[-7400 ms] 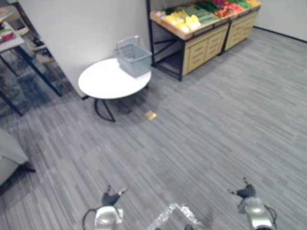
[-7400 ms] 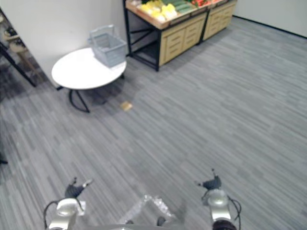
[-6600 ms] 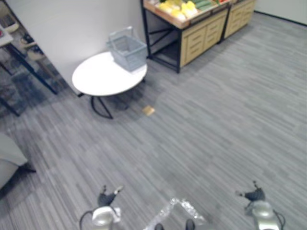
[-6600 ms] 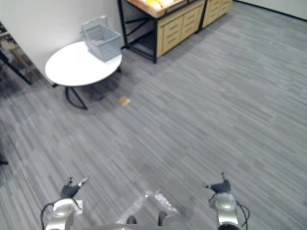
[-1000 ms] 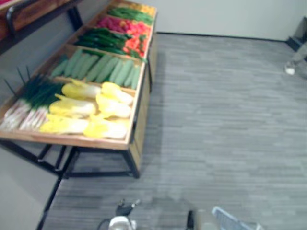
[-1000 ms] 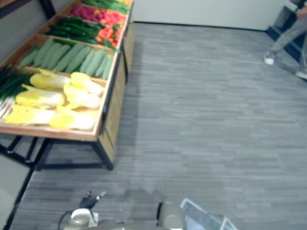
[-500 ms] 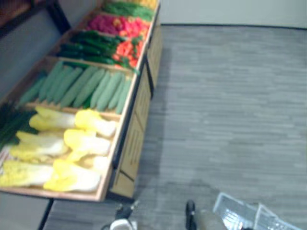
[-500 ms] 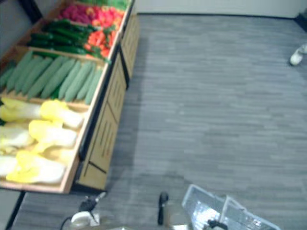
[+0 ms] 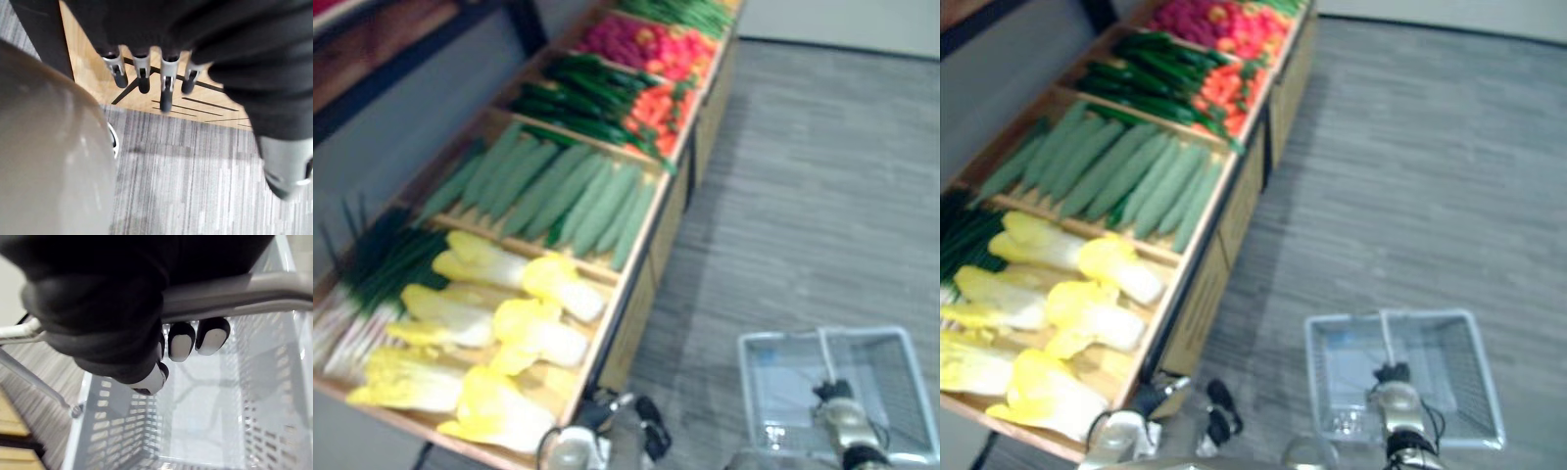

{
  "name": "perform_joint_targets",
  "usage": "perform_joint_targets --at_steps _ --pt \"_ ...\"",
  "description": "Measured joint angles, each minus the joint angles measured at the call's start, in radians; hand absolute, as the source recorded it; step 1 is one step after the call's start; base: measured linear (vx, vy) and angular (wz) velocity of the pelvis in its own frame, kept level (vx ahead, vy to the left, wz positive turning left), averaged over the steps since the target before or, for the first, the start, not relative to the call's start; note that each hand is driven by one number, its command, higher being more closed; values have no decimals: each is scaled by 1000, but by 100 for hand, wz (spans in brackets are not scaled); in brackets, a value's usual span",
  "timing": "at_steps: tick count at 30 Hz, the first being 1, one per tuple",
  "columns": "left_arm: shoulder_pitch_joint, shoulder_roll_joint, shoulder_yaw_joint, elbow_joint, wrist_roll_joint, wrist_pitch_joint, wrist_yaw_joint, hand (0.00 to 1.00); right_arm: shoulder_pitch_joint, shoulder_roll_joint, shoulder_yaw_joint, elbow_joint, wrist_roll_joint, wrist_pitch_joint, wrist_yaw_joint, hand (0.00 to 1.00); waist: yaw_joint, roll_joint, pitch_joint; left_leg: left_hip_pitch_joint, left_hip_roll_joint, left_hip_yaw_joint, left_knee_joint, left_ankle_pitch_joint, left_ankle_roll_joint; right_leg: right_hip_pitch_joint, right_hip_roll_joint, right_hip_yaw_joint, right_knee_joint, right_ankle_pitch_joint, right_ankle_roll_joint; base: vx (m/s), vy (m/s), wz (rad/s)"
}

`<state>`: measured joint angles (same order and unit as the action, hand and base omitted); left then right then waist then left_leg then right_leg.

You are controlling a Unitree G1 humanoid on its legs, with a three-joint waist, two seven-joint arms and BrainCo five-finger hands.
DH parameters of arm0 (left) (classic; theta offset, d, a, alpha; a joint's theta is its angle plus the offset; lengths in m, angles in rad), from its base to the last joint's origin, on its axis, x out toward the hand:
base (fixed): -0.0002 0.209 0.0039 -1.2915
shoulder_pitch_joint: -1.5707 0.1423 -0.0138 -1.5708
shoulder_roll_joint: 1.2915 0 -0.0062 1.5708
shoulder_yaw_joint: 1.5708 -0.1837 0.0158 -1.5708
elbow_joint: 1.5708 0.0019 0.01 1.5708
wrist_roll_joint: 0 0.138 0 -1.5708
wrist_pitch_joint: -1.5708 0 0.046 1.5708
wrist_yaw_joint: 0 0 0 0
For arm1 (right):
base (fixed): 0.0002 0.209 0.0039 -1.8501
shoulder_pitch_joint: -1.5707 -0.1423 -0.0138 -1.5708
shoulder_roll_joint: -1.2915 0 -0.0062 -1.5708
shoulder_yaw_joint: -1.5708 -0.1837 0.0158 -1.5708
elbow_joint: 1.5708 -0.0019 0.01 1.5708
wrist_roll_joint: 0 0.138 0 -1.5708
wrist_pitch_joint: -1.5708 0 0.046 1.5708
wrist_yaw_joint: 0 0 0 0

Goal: Pick vegetable in the basket

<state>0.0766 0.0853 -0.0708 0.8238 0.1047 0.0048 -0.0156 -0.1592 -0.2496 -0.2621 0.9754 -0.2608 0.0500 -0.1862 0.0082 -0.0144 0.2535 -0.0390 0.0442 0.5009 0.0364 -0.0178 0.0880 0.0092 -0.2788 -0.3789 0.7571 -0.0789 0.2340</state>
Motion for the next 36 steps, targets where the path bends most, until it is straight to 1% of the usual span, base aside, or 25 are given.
perform_joint_targets --at_steps 2,3,4,6,7,8,9,10,11,12,13,14,15,16,17,19,20,22,25,27,28,29,30,32,36 --pt "-7 7 -2 13 3 4 3 0 1 4 23 -21 -13 -22 -6 100 -10 -7 -7 40 1 -69 -46 19 0 -49 -24 0 160 88 -31 182 -134 138" --pt "-16 8 -2 19 8 5 13 0 -2 -1 40 -27 -21 -41 -6 100 -5 -13 -5 40 2 -104 -44 20 0 -78 -40 0 194 -7 -80 196 -235 132" --pt "-20 2 -2 25 7 -3 54 0 -7 -2 47 -29 -38 -46 -6 100 -1 -2 1 39 13 -161 -40 19 -1 -94 -35 10 156 -103 -117 115 -176 105" --pt "-21 -19 18 41 -8 -30 142 0 15 -3 68 -25 -51 -49 -6 100 -1 15 3 25 25 -269 -32 24 -13 -84 18 93 -35 -161 -109 109 -274 148" --pt "-23 -37 53 54 -16 -46 201 0 34 2 72 -17 -52 -50 -6 100 0 4 -4 -3 14 -349 -34 32 -24 -58 70 222 -225 -179 -110 107 -371 185" --pt "-23 -39 67 55 -18 -50 222 0 44 10 65 -14 -50 -48 -6 100 -2 -5 -7 -26 -2 -386 -36 33 -25 -44 90 293 -314 -190 -114 53 -351 252" --pt "-35 -14 79 54 -21 -54 251 0 72 46 9 -13 -40 -45 -9 100 -15 -76 -15 -79 -76 -467 -33 38 -33 -25 98 446 -490 -276 -107 58 -276 276" --pt "-59 -17 89 68 -22 -54 256 0 78 60 -50 8 -29 -40 -13 100 -34 -77 0 -121 -100 -487 51 23 -51 -23 110 430 -448 -263 -135 113 -389 332" --pt "-55 -25 107 66 -22 -49 257 0 110 69 -95 22 -1 -24 -24 100 -27 -52 -4 -112 -107 -520 145 12 -62 16 167 432 -435 -277 -162 147 -283 283" --pt "-26 -18 130 71 -28 -50 258 0 138 76 -98 25 7 -6 -34 100 -7 -49 -5 -65 -101 -581 67 28 -99 49 195 433 -408 -267 -183 124 -262 215" --pt "-22 -15 148 71 -30 -50 257 0 151 84 -97 28 17 2 -34 100 -1 -43 -8 -57 -92 -620 40 49 -109 45 216 438 -383 -260 -172 50 -161 179" --pt "-20 -8 176 72 -31 -49 260 0 158 107 -104 52 56 5 -37 100 3 -22 -14 -52 -56 -688 1 82 -135 7 268 454 -283 -243 -150 -21 -156 127" --pt "-21 -5 198 74 -32 -48 262 0 159 121 -111 57 76 4 -39 100 11 -16 -13 -56 -27 -710 -14 96 -150 -28 283 468 -241 -266 -187 -57 -191 110" --pt "0 -10 241 76 -50 -50 268 0 165 134 -119 54 110 1 -47 100 34 -28 -17 -67 -29 -711 -19 105 -162 -31 246 467 -361 -259 -207 -51 -139 79" --pt "-3 -7 258 87 -53 -49 271 0 165 145 -126 62 126 3 -45 100 30 -24 -9 -71 -24 -733 -26 109 -173 -2 238 427 -421 -216 -176 -42 -203 110" --pt "-3 -19 291 85 -63 -48 273 0 192 173 -169 51 166 -4 -49 100 21 -17 -19 -82 42 -513 7 109 -175 26 236 316 -464 -192 -184 26 -200 124" --pt "5 -28 312 85 -63 -46 274 0 195 175 -175 49 188 -9 -47 100 10 -22 -15 -77 87 -290 57 80 -163 36 230 267 -474 -191 -187 32 -143 100" --pt "1 -51 322 84 -63 -45 273 0 187 177 -212 54 219 -6 -48 100 3 4 -10 -69 133 -57 154 5 -147 40 224 224 -474 -179 -209 -25 -61 89" --pt "2 -56 322 93 -61 -45 273 0 190 182 -238 69 239 -8 -48 100 -5 8 -10 -40 106 -59 243 -71 -143 54 180 185 -478 -180 -210 -35 69 39" --pt "2 -60 318 106 -58 -38 267 0 212 176 -248 68 239 -11 -46 100 -15 17 -14 14 64 -111 146 -80 -134 78 167 162 -500 -171 -193 -60 123 23" --pt "-1 -55 315 113 -58 -38 265 0 221 177 -255 67 239 -11 -45 100 -19 12 -20 53 29 -116 51 -31 -114 84 157 162 -518 -165 -184 -84 179 35" --pt "0 -39 303 115 -52 -37 262 0 236 195 -276 61 239 -12 -41 100 -34 -5 -31 99 -17 -138 -122 66 -100 80 150 148 -550 -153 -164 -71 185 49" --pt "-6 -31 296 115 -51 -36 260 0 237 203 -284 60 240 -13 -42 100 -38 -7 -28 92 -22 -157 -144 78 -93 77 152 133 -556 -148 -157 -91 146 55" --pt "-37 9 261 113 -42 -24 258 0 244 237 -301 62 241 -11 -43 100 -35 -40 -17 65 -23 -178 -145 89 -87 58 154 134 -547 -130 -151 -51 58 30" --pt "-75 90 221 19 -41 -22 274 0 247 258 -273 61 244 -10 -43 100 -34 -48 -7 53 -12 -176 -145 87 -86 32 167 193 -527 -111 -150 -49 48 3"
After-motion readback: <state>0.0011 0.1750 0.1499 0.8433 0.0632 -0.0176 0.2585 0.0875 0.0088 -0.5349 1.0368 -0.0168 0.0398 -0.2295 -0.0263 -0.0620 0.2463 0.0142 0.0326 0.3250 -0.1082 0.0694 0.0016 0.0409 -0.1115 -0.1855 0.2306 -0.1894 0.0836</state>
